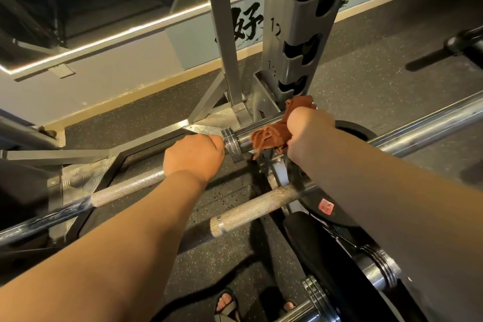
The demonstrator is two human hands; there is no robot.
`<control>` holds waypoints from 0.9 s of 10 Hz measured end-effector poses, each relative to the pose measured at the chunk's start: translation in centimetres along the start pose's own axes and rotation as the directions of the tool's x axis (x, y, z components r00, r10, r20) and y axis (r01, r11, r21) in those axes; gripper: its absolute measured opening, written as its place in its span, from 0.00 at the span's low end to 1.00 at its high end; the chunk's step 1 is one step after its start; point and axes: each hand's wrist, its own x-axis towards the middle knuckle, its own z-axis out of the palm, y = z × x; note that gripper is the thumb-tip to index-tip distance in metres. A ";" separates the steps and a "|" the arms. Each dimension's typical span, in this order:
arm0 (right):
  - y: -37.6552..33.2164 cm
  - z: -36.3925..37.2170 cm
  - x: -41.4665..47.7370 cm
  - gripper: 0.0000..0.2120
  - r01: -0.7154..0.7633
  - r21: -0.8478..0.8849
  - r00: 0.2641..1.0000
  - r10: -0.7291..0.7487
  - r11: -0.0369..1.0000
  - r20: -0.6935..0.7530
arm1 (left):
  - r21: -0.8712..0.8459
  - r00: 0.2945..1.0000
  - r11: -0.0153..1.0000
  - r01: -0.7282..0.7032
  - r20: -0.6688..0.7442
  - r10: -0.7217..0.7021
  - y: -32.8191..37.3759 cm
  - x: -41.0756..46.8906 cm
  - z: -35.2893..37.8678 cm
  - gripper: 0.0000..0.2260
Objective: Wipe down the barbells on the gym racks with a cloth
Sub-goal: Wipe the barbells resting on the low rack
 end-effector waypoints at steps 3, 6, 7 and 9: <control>2.1 0.4 -4.3 0.27 0.708 -0.677 0.657 -0.540 0.201 0.526 | 0.024 1.000 1.000 0.004 -0.005 -0.004 0.1 -0.1 -0.1 0.21; 1.0 -3.6 0.2 0.27 0.589 -0.767 0.698 -0.638 0.254 0.325 | 0.002 1.000 1.000 0.003 0.013 -0.003 0.1 -0.1 -0.2 0.20; 2.0 -0.8 -2.6 0.29 0.644 -0.731 0.687 -0.593 0.227 0.421 | -0.002 1.000 1.000 0.012 0.012 -0.012 0.1 -0.2 -0.3 0.20; 1.6 -2.0 -2.5 0.39 0.771 -0.627 0.593 -0.478 0.108 0.648 | -0.021 1.000 1.000 0.007 0.017 -0.007 0.1 -0.3 -0.4 0.20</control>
